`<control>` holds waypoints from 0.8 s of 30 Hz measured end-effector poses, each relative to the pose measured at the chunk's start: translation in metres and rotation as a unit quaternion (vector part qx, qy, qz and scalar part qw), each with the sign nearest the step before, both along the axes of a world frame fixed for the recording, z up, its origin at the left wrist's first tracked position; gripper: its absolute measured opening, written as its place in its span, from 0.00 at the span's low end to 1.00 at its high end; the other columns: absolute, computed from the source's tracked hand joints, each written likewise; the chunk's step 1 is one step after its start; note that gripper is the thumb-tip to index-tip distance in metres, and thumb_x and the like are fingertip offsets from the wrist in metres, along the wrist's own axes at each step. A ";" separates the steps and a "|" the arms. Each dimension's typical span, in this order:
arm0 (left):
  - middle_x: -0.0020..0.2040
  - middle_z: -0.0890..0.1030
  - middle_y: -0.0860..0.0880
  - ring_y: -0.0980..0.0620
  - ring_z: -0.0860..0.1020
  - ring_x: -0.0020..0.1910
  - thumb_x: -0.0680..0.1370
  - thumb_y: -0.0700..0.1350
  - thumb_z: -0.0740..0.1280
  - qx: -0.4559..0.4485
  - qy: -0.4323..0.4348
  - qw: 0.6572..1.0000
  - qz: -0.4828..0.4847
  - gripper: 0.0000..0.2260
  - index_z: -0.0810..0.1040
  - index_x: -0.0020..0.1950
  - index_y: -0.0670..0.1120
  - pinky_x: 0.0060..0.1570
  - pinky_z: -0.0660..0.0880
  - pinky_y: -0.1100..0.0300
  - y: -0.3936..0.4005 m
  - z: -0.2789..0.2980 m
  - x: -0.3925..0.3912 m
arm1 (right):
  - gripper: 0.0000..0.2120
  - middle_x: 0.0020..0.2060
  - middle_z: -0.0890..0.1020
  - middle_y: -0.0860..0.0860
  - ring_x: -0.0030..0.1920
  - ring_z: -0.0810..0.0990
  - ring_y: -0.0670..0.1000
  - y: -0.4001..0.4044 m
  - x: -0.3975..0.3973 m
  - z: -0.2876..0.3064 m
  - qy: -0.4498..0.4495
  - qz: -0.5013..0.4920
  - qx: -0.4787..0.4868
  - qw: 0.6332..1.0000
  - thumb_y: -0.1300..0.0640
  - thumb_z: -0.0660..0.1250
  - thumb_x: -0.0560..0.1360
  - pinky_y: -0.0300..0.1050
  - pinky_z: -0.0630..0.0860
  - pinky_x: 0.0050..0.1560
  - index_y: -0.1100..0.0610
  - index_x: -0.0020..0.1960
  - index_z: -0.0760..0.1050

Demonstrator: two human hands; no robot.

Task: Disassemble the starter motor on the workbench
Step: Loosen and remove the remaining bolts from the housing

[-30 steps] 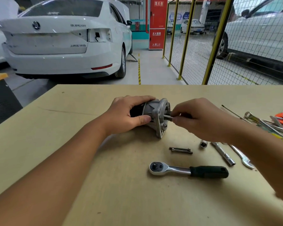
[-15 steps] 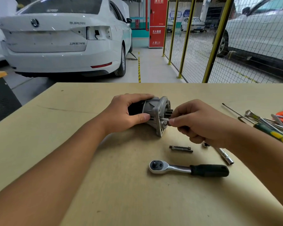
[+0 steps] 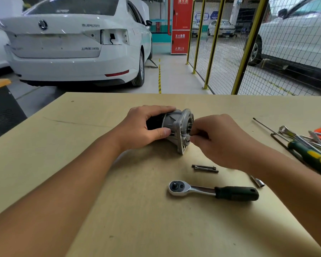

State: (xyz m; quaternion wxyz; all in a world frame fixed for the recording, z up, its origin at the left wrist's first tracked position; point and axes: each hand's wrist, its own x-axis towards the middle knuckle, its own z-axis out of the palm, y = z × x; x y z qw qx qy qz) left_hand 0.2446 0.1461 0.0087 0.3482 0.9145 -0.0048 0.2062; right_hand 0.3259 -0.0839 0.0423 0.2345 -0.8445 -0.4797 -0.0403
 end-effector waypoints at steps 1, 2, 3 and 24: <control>0.66 0.81 0.58 0.58 0.76 0.68 0.72 0.52 0.75 -0.001 0.001 1.000 -0.001 0.28 0.78 0.72 0.55 0.72 0.71 0.49 0.000 0.000 0.000 | 0.07 0.35 0.79 0.52 0.35 0.76 0.53 0.000 -0.002 -0.001 -0.045 0.010 -0.013 0.999 0.58 0.66 0.80 0.50 0.76 0.37 0.56 0.43 0.78; 0.66 0.81 0.57 0.57 0.76 0.68 0.72 0.53 0.75 -0.001 0.004 1.000 -0.001 0.28 0.78 0.72 0.55 0.72 0.71 0.48 -0.001 0.001 0.000 | 0.06 0.35 0.78 0.53 0.35 0.76 0.55 0.000 -0.003 -0.002 -0.091 0.019 -0.032 0.995 0.58 0.65 0.80 0.51 0.76 0.36 0.56 0.45 0.77; 0.66 0.81 0.57 0.56 0.76 0.68 0.71 0.55 0.75 0.003 0.006 1.000 -0.001 0.29 0.78 0.72 0.55 0.72 0.70 0.47 -0.002 0.002 -0.001 | 0.04 0.36 0.77 0.53 0.34 0.76 0.57 0.000 -0.004 -0.003 -0.135 0.025 -0.053 0.989 0.58 0.64 0.81 0.51 0.75 0.35 0.55 0.47 0.75; 0.70 0.78 0.45 0.39 0.75 0.67 0.78 0.43 0.73 0.247 -0.157 0.956 -0.027 0.05 0.86 0.52 0.43 0.61 0.70 0.34 -0.056 -0.005 -0.004 | 0.28 0.30 0.83 0.53 0.34 0.81 0.54 -0.036 0.010 0.013 0.107 -0.202 0.064 0.971 0.35 0.60 0.79 0.52 0.80 0.38 0.58 0.39 0.81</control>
